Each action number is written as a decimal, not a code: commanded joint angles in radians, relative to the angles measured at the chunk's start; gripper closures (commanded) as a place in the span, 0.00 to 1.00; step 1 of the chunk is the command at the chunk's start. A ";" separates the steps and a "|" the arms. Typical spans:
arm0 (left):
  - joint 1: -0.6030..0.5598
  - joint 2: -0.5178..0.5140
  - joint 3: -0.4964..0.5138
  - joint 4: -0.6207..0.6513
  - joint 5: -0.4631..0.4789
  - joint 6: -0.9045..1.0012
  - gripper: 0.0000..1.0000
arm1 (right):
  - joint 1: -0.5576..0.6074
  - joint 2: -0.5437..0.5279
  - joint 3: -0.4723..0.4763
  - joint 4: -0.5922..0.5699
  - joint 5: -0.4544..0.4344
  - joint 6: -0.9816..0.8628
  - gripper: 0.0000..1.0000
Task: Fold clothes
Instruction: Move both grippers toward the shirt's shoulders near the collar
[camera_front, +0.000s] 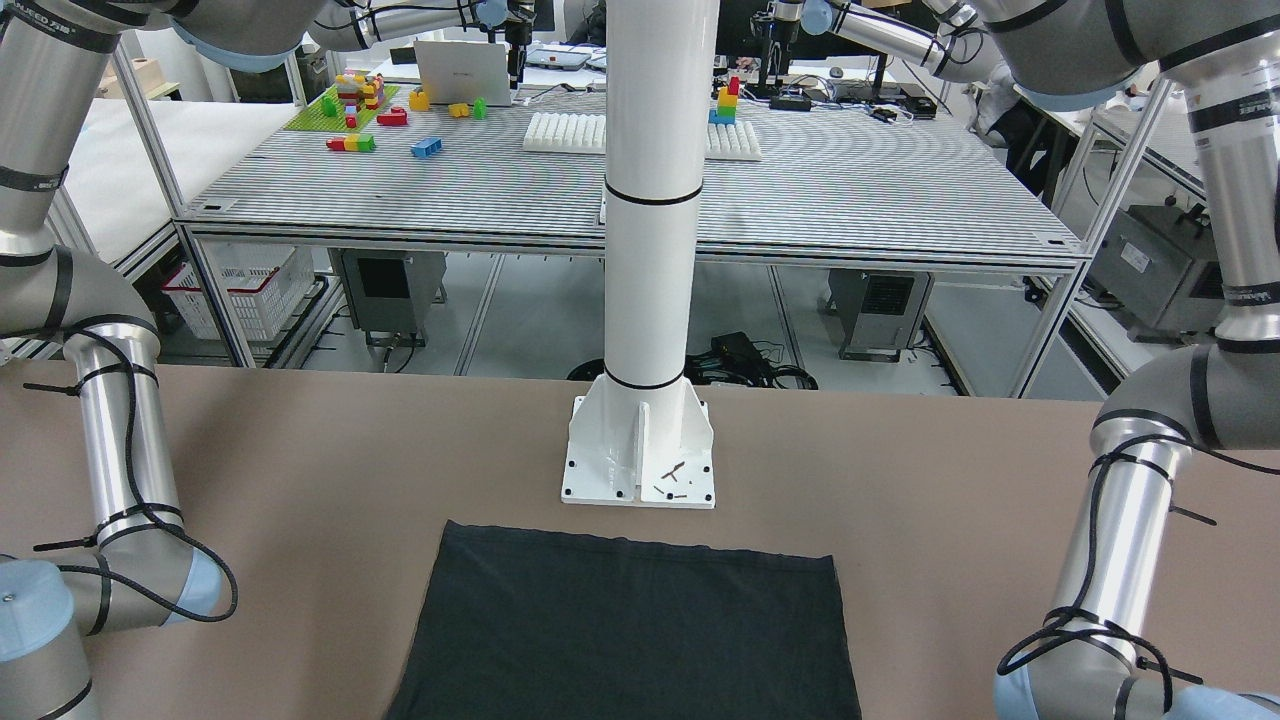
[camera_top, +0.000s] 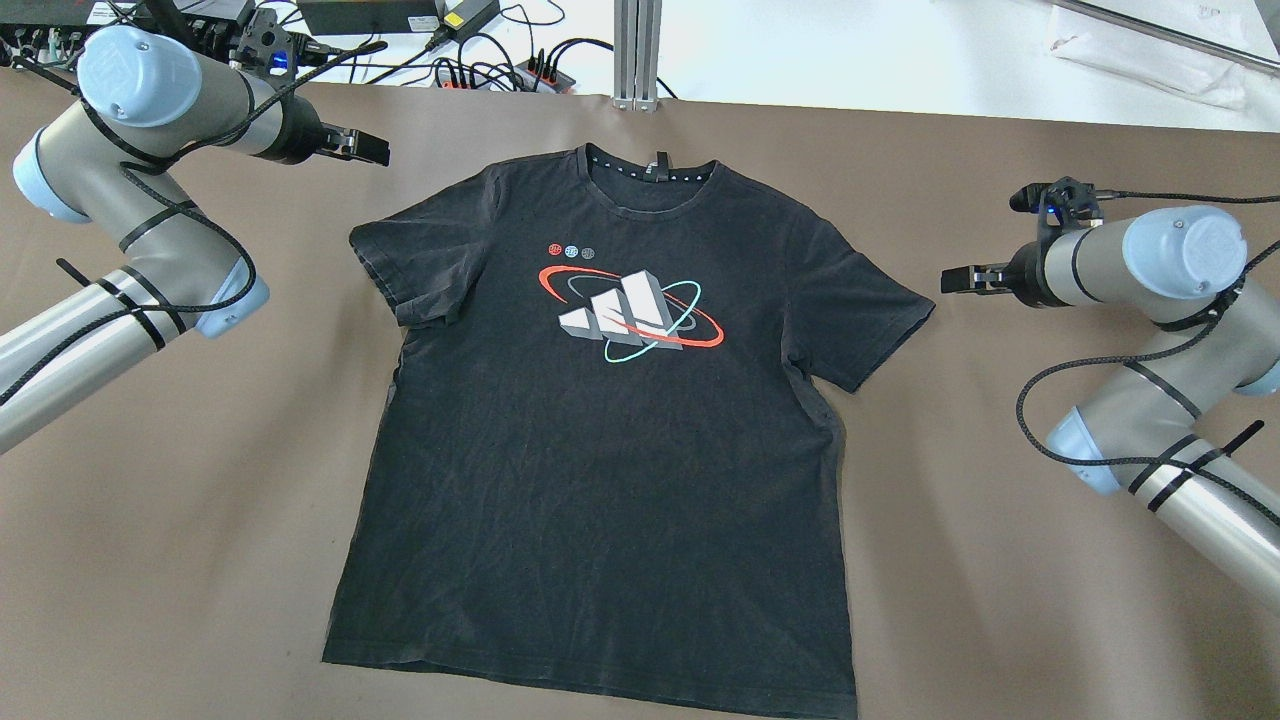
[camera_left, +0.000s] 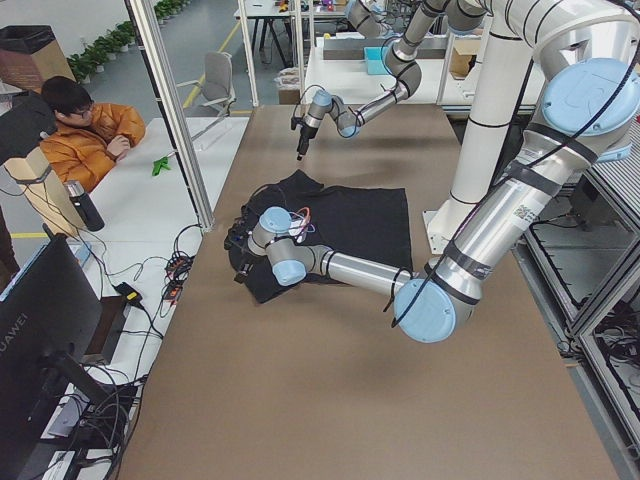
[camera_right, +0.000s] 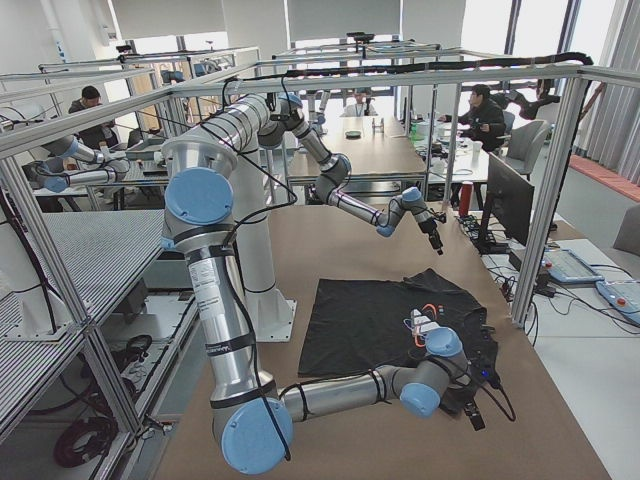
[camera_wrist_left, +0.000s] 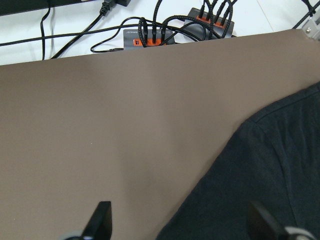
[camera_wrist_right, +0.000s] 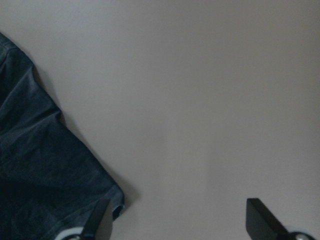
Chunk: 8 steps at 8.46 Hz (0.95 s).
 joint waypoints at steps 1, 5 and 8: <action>0.003 -0.002 0.001 0.000 0.000 0.000 0.05 | -0.037 0.009 -0.035 0.019 -0.051 0.052 0.06; 0.003 -0.011 0.004 0.000 0.002 0.000 0.05 | -0.078 0.055 -0.099 0.057 -0.108 0.105 0.06; 0.003 -0.013 0.010 0.000 0.002 0.000 0.05 | -0.085 0.063 -0.110 0.057 -0.110 0.108 0.16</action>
